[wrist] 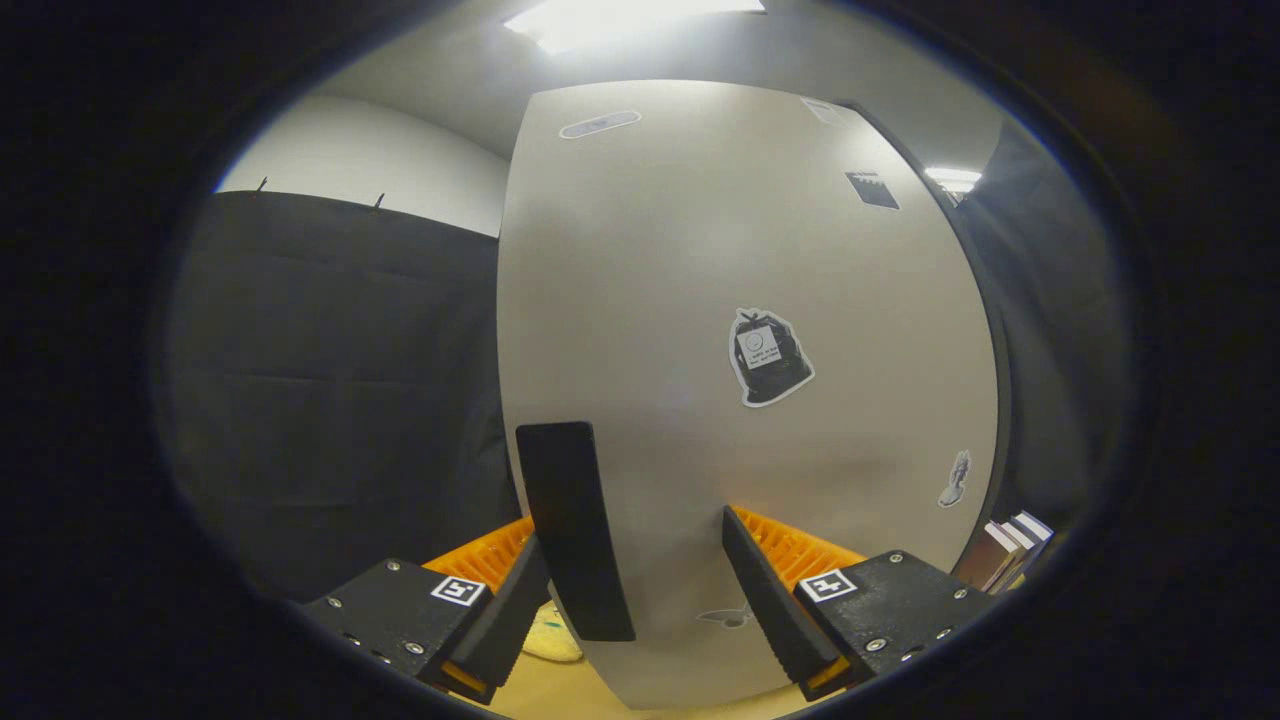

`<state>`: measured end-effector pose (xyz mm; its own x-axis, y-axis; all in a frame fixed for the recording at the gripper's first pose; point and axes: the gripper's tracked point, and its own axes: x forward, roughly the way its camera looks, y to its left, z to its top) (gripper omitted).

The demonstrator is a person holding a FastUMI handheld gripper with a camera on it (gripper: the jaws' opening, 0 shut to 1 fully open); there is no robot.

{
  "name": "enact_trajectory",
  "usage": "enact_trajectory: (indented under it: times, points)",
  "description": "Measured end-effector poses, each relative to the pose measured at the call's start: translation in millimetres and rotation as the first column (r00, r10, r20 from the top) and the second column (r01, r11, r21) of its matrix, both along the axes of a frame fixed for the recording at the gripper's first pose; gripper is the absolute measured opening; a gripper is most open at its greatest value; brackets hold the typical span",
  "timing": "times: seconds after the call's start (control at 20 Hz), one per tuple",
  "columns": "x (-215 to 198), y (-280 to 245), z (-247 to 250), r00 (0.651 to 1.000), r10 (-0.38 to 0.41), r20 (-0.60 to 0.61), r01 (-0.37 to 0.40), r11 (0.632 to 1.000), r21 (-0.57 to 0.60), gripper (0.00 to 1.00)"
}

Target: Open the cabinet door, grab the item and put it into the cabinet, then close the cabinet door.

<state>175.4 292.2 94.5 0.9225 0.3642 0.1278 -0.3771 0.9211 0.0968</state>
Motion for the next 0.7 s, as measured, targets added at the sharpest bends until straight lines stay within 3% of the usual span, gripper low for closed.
enact_trajectory:
  times: [0.7]
  points:
    - [0.5, 9.1, -5.0, 0.999, -0.029, 0.015, 0.029, 0.999, -0.035, 0.98]
